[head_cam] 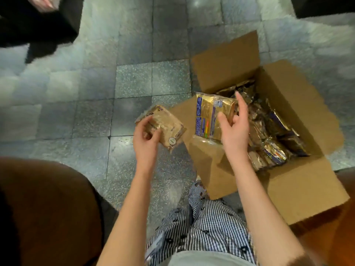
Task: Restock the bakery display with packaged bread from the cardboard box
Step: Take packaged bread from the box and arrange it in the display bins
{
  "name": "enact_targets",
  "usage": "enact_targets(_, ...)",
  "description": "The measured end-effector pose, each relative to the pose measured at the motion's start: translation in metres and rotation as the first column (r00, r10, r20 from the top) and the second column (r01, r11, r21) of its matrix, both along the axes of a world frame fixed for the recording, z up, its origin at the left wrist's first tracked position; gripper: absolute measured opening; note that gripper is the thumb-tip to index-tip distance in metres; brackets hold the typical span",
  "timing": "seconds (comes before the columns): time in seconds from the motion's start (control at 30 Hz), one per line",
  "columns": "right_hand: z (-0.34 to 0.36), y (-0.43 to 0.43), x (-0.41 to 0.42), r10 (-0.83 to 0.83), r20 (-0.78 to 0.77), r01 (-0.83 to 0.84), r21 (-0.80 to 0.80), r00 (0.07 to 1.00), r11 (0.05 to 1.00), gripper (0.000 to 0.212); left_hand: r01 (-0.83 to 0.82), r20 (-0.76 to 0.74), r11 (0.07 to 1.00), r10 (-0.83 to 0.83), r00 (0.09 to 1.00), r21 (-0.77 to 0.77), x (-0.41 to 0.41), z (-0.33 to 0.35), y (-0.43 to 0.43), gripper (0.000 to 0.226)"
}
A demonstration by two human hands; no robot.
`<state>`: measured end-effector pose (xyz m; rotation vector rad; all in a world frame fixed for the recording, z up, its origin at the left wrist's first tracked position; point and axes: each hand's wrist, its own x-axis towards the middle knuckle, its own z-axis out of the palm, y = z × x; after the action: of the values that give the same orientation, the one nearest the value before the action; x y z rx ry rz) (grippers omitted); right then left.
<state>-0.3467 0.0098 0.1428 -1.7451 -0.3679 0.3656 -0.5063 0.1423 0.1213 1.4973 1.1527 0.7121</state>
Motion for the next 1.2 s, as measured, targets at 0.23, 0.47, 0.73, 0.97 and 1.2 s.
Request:
enact_targets(0.23,0.026,0.043,-0.122,0.238,-0.019,-0.238,0.027,0.971,0.971,0.017,-0.303,0.103,0.953,0.304,0.947,-0.019,-0.132,0.03,-0.017,0.042)
enact_targets(0.47,0.026,0.051,-0.284,0.698,0.269,-0.718,-0.034,0.663,0.695,0.044,-0.512,0.234,0.838,0.545,0.805,-0.187,-0.281,0.052,-0.047,0.019)
enact_targets(0.73,0.045,0.052,-0.424,0.936,0.338,-0.943,-0.27,0.097,0.195,0.051,-0.667,0.386,0.679,0.729,0.565,-0.305,-0.426,0.078,-0.088,0.024)
enact_targets(0.97,0.054,0.05,-0.529,0.967,0.202,-0.981,-0.147,-0.153,-0.125,0.023,-0.836,0.368,0.479,0.853,0.37,-0.269,-0.53,0.087,-0.138,0.032)
enact_targets(1.2,0.057,0.066,-0.629,0.971,-0.07,-0.966,-0.106,-0.229,-0.236,0.055,-0.922,0.357,0.26,0.922,0.15,-0.285,-0.611,0.089,-0.183,0.033)
